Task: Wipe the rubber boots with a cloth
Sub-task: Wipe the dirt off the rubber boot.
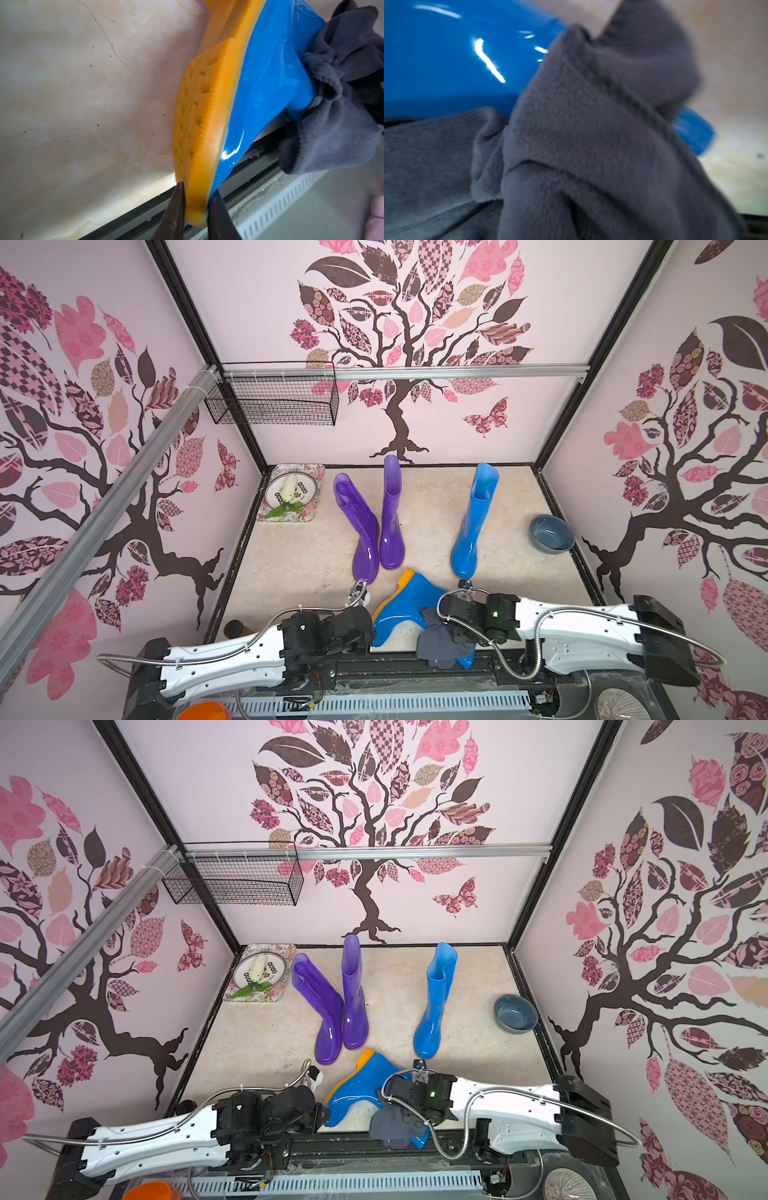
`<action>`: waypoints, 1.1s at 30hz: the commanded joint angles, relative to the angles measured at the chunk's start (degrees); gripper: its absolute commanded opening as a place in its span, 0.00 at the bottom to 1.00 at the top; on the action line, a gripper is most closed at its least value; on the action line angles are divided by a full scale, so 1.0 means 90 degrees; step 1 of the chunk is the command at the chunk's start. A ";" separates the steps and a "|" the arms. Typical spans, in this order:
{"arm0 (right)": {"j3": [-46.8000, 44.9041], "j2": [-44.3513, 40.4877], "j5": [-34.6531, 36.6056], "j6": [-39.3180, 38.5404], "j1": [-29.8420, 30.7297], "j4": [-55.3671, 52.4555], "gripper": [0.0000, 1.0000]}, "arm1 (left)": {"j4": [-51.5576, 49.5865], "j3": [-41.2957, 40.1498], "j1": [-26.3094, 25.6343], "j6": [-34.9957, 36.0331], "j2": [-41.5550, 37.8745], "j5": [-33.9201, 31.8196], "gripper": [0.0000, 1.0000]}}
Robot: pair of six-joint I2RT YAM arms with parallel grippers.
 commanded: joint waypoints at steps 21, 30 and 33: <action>0.0029 -0.2847 0.2173 0.2727 0.1653 -0.2126 0.00 | -0.0662 -0.0130 0.0022 -0.0063 0.0595 -0.0348 0.19; 0.0874 -0.0984 -0.0317 -0.2256 -0.1487 0.1897 0.00 | -0.0838 0.0008 -0.0023 -0.0018 0.0889 -0.0535 0.20; 0.1696 0.0082 -0.0652 -0.2524 -0.1497 0.1869 0.00 | -0.0917 -0.0004 -0.0144 -0.0085 0.0887 -0.0713 0.20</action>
